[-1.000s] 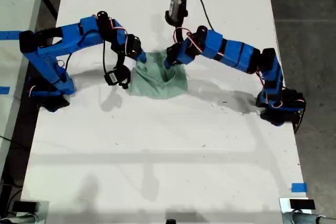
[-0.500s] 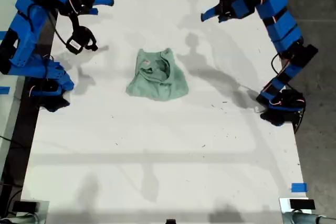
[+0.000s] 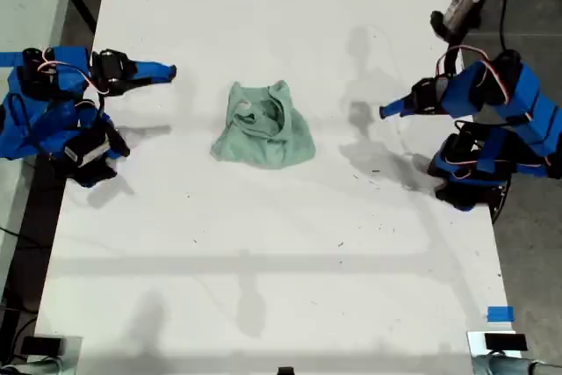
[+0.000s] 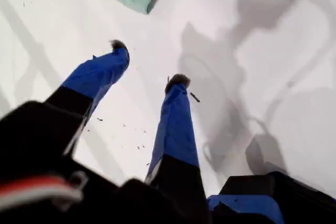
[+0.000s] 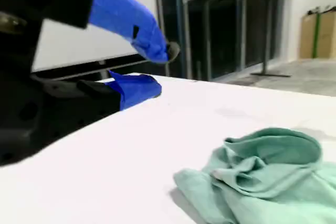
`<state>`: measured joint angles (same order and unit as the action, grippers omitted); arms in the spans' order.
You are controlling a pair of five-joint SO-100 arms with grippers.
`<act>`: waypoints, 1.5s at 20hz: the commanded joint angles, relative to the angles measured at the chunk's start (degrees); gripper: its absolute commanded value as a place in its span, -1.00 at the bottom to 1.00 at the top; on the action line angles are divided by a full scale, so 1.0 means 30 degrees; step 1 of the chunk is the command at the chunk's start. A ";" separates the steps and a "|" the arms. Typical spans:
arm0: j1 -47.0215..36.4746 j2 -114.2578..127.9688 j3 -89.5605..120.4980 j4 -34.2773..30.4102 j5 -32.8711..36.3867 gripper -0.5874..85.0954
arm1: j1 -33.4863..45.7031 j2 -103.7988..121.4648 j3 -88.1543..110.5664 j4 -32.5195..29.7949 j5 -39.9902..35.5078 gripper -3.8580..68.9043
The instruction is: Fold tshirt
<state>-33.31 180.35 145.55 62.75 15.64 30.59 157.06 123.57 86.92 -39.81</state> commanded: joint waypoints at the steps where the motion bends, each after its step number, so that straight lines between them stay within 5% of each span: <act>1: 0.2520 0.4072 0.4014 -0.0703 -0.2432 -0.98 | -0.4336 0.5566 0.3809 -0.1992 0.2783 -0.65; 4: 0.4395 0.8701 0.7588 0.0732 -0.4336 -0.98 | -0.7207 1.0342 0.9639 -0.2520 0.6006 -0.93; 8: 0.6299 0.8643 1.0898 0.0059 -0.6152 -0.98 | -0.9111 1.4180 1.4561 -0.3105 0.7939 -0.93; 13: 0.6592 0.8643 1.2334 -0.0498 -0.6914 -0.98 | -0.8936 1.1631 1.4063 -0.8994 0.6094 -0.93; 21: 0.6592 0.8643 1.2393 -0.0498 -0.6885 -0.98 | -0.8203 -0.8115 0.2109 -1.6465 0.1963 -0.93; 30: 0.6797 0.8643 1.2393 -0.0527 -0.6885 -0.98 | -0.8613 -2.5459 -1.4004 -1.3242 -0.1494 -0.93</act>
<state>-13.97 200.21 182.11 61.61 -4.57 5.45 82.44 89.38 45.97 -42.98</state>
